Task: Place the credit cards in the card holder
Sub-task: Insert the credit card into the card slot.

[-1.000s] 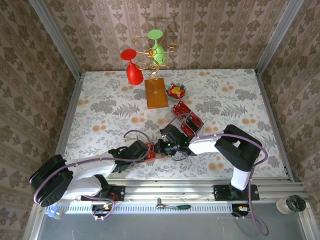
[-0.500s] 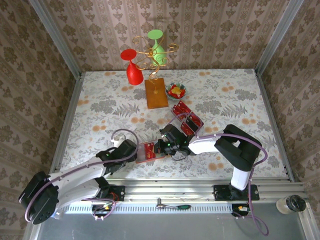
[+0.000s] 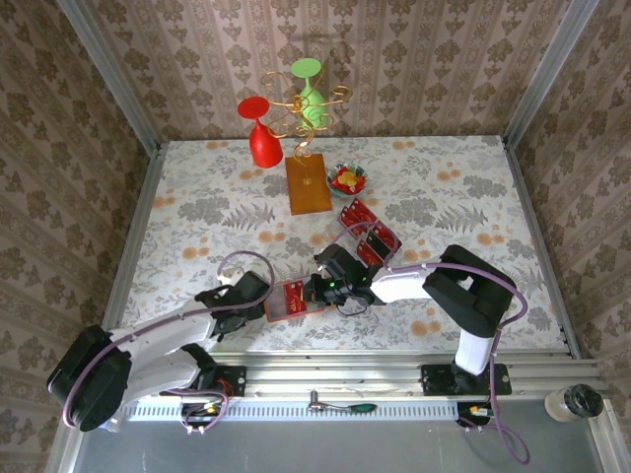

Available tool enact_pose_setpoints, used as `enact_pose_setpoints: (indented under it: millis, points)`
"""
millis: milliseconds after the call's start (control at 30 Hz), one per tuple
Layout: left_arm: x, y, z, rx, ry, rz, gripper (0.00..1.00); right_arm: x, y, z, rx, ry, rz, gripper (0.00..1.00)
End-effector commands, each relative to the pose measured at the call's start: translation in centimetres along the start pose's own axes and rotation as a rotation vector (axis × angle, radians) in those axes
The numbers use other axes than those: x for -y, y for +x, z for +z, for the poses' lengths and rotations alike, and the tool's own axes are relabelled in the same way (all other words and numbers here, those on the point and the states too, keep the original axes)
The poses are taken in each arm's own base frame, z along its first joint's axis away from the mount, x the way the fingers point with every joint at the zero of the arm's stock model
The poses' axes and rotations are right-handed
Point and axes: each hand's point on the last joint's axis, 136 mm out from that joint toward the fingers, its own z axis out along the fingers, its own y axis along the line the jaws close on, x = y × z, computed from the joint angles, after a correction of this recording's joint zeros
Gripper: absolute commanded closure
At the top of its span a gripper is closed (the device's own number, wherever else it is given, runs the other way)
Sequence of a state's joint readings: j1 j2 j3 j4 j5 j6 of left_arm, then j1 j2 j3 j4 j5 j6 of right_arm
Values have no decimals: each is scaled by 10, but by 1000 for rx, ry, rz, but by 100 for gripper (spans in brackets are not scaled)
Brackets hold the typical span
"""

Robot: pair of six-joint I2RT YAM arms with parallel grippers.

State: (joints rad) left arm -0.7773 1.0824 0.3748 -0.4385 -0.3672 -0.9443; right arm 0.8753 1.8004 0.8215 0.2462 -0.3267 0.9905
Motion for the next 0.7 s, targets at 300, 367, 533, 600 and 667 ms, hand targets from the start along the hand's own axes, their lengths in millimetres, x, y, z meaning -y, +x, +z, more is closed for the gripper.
enact_pose_setpoints:
  millis: [300,367,533,600,667]
  points:
    - [30,7,15,-82,78,54,36,18,18,12,-103,88,-4,100]
    - [31,7,15,-84,80,56,36,17,18,13,-107,86,-5,100]
    - [33,7,17,-87,84,57,36,16,18,14,-112,88,-9,100]
    - [33,8,18,-89,86,59,36,14,17,14,-113,83,-10,100]
    - [32,9,18,-91,83,57,36,13,17,14,-114,84,-14,100]
